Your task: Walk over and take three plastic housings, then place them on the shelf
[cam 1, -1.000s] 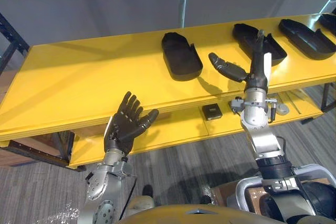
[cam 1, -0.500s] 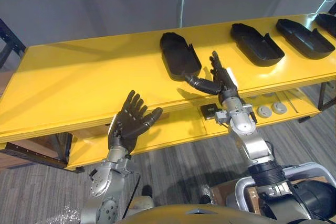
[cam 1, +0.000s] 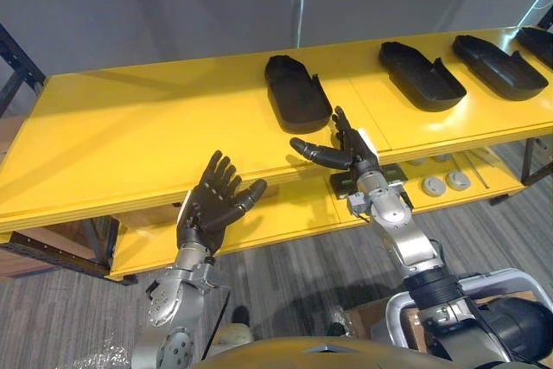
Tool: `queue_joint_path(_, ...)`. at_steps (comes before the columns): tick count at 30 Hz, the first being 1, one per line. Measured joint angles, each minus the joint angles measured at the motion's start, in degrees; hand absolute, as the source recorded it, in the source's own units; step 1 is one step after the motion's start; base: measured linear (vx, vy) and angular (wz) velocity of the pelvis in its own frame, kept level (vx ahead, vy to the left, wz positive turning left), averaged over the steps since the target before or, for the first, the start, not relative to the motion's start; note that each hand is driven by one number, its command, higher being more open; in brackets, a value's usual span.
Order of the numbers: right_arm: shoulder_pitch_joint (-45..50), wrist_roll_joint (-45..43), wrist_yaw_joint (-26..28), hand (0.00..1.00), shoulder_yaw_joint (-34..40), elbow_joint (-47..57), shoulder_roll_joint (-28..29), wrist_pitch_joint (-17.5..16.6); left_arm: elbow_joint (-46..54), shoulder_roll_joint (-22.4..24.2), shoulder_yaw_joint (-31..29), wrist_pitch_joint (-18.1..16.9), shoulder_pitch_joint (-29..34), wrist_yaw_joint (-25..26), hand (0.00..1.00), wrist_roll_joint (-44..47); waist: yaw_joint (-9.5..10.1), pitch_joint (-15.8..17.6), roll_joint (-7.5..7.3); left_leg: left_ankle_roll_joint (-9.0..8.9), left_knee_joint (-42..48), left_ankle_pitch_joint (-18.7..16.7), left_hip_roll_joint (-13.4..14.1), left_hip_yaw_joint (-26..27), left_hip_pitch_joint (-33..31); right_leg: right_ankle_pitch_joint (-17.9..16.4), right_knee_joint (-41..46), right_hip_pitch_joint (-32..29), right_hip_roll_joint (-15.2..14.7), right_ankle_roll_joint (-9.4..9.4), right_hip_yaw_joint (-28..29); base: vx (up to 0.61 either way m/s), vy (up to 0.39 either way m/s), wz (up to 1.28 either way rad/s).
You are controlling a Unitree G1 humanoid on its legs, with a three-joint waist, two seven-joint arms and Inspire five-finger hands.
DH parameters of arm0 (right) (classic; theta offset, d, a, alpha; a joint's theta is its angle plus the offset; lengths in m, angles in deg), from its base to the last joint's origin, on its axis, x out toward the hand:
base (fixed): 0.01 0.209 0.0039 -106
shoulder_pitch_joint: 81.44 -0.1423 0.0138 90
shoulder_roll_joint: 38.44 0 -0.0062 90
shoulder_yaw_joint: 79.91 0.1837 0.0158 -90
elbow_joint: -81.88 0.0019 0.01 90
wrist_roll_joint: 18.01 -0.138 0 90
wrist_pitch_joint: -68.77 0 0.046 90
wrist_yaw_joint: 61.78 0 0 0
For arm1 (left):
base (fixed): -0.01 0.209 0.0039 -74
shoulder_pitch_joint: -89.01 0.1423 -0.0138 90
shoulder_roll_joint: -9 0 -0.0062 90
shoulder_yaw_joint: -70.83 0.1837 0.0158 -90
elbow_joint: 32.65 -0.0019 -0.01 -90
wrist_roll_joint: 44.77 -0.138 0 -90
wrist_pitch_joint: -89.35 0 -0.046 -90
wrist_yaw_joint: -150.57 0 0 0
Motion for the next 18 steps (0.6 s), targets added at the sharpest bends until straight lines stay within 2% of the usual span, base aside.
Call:
queue_joint_path(4, -0.01, 0.47, 0.04, 1.0, 0.0, -0.62, 0.46, -0.01, 0.0, 0.0, -0.21, 0.0, 0.09, 0.0, 1.0, -0.01, 0.0, -0.32, -0.49, 0.03, -0.31, 0.1, -0.06, 0.01, 0.13, 0.0, -0.03, 0.0, -0.02, 0.0, 0.0, 0.0, 0.0, 0.0)
queue_joint_path(18, -3.26, 0.77, -6.26, 1.0, -0.39, -5.23, 3.33, -0.63, 0.0, 1.21, -0.42, 0.0, 0.1, 0.23, 1.0, -0.01, 0.09, -0.34, -0.41, -0.02, -0.43, 0.47, -0.14, -0.68, -0.21, -0.12, -0.31, 0.08, -0.02, -0.2, -0.72, 0.0, 0.0, 0.02)
